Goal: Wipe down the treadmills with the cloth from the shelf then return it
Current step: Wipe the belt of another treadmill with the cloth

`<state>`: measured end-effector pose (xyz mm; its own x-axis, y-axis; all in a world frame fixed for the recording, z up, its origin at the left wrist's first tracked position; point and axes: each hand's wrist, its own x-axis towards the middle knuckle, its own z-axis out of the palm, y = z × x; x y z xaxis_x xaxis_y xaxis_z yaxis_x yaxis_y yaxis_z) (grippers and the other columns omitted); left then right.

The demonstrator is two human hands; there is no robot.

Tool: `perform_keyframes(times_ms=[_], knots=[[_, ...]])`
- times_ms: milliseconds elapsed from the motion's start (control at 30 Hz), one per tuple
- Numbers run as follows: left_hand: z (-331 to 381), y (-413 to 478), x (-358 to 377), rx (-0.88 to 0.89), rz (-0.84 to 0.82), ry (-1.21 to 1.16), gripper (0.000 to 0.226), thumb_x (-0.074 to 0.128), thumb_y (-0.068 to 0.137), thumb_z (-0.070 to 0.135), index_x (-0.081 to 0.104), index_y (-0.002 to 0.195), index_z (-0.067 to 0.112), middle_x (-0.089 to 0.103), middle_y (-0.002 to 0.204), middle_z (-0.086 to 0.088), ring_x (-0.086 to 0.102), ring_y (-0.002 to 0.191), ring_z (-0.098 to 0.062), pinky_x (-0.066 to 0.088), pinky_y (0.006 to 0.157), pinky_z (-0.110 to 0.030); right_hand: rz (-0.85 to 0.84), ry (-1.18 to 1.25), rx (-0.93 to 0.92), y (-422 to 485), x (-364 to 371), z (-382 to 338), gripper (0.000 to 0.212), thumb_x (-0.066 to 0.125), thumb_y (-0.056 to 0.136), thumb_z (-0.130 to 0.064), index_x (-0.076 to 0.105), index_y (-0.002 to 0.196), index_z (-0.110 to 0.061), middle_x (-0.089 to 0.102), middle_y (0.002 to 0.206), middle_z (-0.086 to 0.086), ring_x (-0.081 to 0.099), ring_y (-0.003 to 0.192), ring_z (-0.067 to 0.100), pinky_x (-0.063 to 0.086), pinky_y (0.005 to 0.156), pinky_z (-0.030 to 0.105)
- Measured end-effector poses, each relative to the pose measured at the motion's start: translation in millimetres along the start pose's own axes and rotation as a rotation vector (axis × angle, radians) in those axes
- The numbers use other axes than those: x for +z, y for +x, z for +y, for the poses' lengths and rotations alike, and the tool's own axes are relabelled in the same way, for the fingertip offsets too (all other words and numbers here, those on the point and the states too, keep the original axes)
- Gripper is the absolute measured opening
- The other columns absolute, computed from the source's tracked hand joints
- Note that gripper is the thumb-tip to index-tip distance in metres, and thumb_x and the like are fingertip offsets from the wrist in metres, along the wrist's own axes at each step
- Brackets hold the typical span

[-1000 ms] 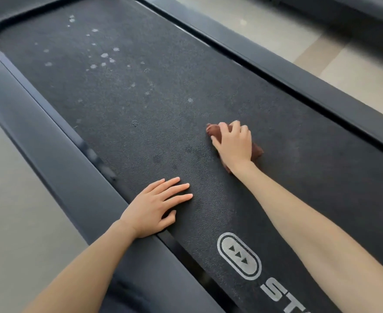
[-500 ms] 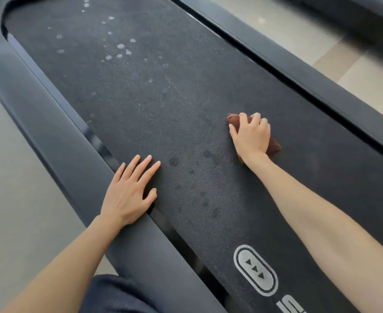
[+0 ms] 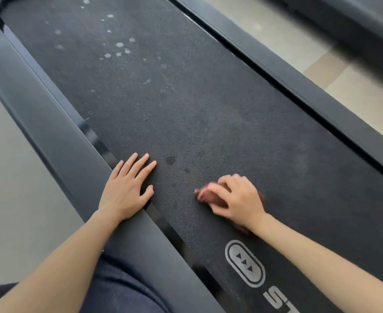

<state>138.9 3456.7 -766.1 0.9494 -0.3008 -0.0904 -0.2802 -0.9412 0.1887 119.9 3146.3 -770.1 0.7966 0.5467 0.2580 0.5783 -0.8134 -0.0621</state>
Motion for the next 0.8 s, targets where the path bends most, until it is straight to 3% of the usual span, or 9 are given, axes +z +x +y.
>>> perform_keyframes(times_ms=[100,233,267,467,667,800], knots=[[-0.4,-0.1,-0.5,0.001,-0.008,0.015,0.066,0.023,0.084,0.050,0.036,0.144,0.027,0.032,0.152,0.002,0.021,0.143,-0.023,0.015,0.117,-0.043,0.021,-0.112,0.198,50.4,7.2,28.1,0.036,0.063,0.081,-0.046,0.065,0.103,-0.018,0.059,0.092,0.010,0.056,0.078,0.029,0.045,0.067,0.036],[-1.1,-0.4,-1.1,-0.010,-0.028,0.020,0.068,0.017,0.083,0.052,0.029,0.147,0.030,0.024,0.155,0.006,0.014,0.145,-0.020,0.008,0.118,-0.039,-0.042,-0.158,0.557,88.2,11.9,13.4,0.042,0.054,0.089,-0.049,0.060,0.116,-0.017,0.057,0.104,0.014,0.054,0.087,0.030,0.045,0.074,0.037],[-1.6,-0.2,-1.7,-0.009,-0.035,0.016,0.068,0.017,0.083,0.052,0.028,0.147,0.031,0.022,0.155,0.006,0.012,0.145,-0.019,0.006,0.118,-0.039,-0.012,-0.146,0.547,81.6,11.3,0.6,0.041,0.054,0.089,-0.049,0.060,0.114,-0.017,0.057,0.102,0.014,0.054,0.084,0.029,0.045,0.072,0.037],[-24.2,7.9,-9.3,0.022,-0.093,-0.091,0.062,0.029,0.085,0.044,0.027,0.147,0.031,0.017,0.156,0.011,0.008,0.145,-0.012,0.001,0.118,-0.035,0.030,0.052,0.074,-7.3,10.3,-79.9,0.035,0.060,0.081,-0.048,0.062,0.104,-0.022,0.058,0.095,0.007,0.052,0.076,0.027,0.044,0.066,0.036],[-68.9,16.2,-16.2,-0.046,-0.007,0.036,0.064,0.014,0.086,0.047,0.031,0.146,0.030,0.024,0.154,0.006,0.016,0.144,-0.018,0.005,0.118,-0.036,0.079,0.023,0.012,64.9,26.7,-57.3,0.033,0.060,0.079,-0.049,0.067,0.096,-0.022,0.060,0.087,0.005,0.055,0.073,0.025,0.043,0.064,0.035],[-67.4,14.5,-15.8,-0.042,0.003,0.042,0.063,0.018,0.086,0.046,0.034,0.144,0.030,0.028,0.153,0.006,0.020,0.143,-0.018,0.006,0.118,-0.035,0.058,-0.033,0.037,111.4,34.8,-44.3,0.033,0.060,0.079,-0.049,0.066,0.095,-0.021,0.058,0.085,0.007,0.055,0.075,0.028,0.042,0.065,0.036]])
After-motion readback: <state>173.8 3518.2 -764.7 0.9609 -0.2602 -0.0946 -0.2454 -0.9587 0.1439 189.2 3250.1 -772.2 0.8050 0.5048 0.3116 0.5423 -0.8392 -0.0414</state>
